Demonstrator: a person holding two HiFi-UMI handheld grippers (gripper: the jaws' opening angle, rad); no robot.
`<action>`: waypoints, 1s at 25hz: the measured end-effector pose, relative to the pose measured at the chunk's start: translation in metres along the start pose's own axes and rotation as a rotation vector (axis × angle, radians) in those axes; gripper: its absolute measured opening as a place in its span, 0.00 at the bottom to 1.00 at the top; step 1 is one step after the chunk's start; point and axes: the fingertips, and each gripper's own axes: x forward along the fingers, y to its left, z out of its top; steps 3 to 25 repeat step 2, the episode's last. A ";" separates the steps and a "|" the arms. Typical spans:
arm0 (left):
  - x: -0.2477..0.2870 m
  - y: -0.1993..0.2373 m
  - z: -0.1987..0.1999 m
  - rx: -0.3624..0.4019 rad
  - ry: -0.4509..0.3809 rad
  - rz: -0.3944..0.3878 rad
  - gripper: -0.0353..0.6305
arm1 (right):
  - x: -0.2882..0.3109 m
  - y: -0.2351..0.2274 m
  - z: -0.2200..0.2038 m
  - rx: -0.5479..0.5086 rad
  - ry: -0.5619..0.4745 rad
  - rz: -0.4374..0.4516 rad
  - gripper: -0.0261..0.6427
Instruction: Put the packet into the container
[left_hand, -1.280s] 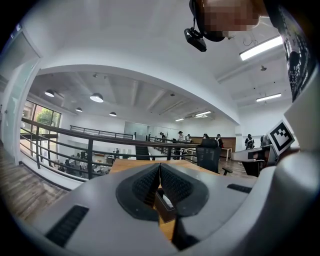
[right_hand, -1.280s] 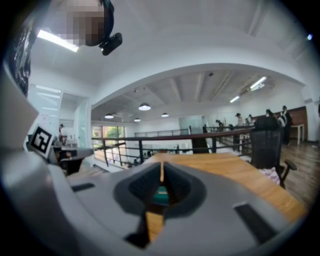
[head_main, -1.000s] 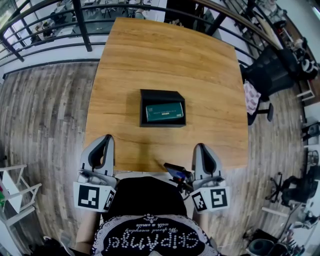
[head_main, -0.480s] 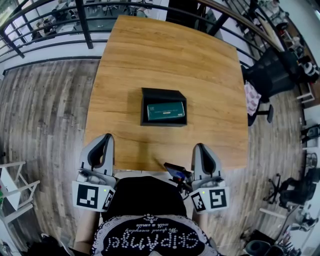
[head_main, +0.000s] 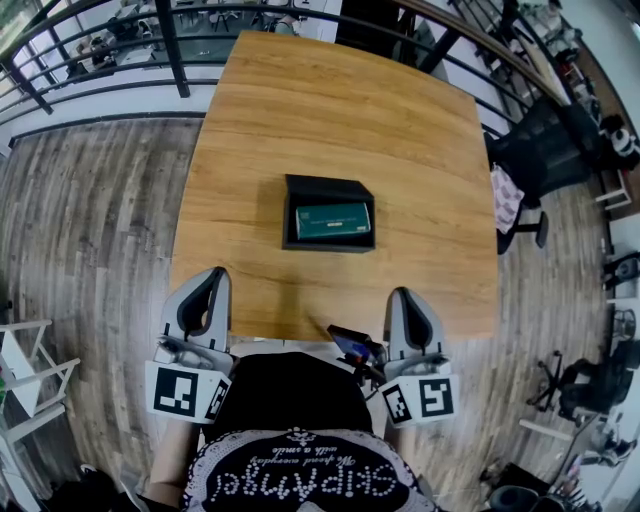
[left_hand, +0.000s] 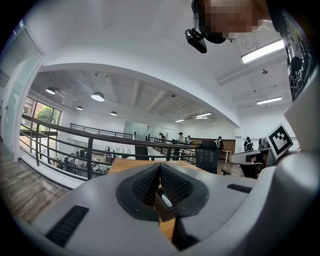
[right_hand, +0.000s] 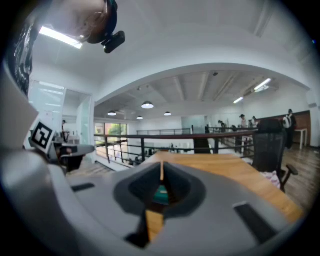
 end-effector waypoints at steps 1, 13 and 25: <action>0.000 -0.001 0.000 0.001 0.003 -0.002 0.09 | -0.001 0.000 0.000 -0.001 0.000 0.000 0.10; -0.001 -0.002 -0.001 0.002 0.005 -0.004 0.09 | -0.001 0.000 0.000 -0.001 0.000 -0.001 0.10; -0.001 -0.002 -0.001 0.002 0.005 -0.004 0.09 | -0.001 0.000 0.000 -0.001 0.000 -0.001 0.10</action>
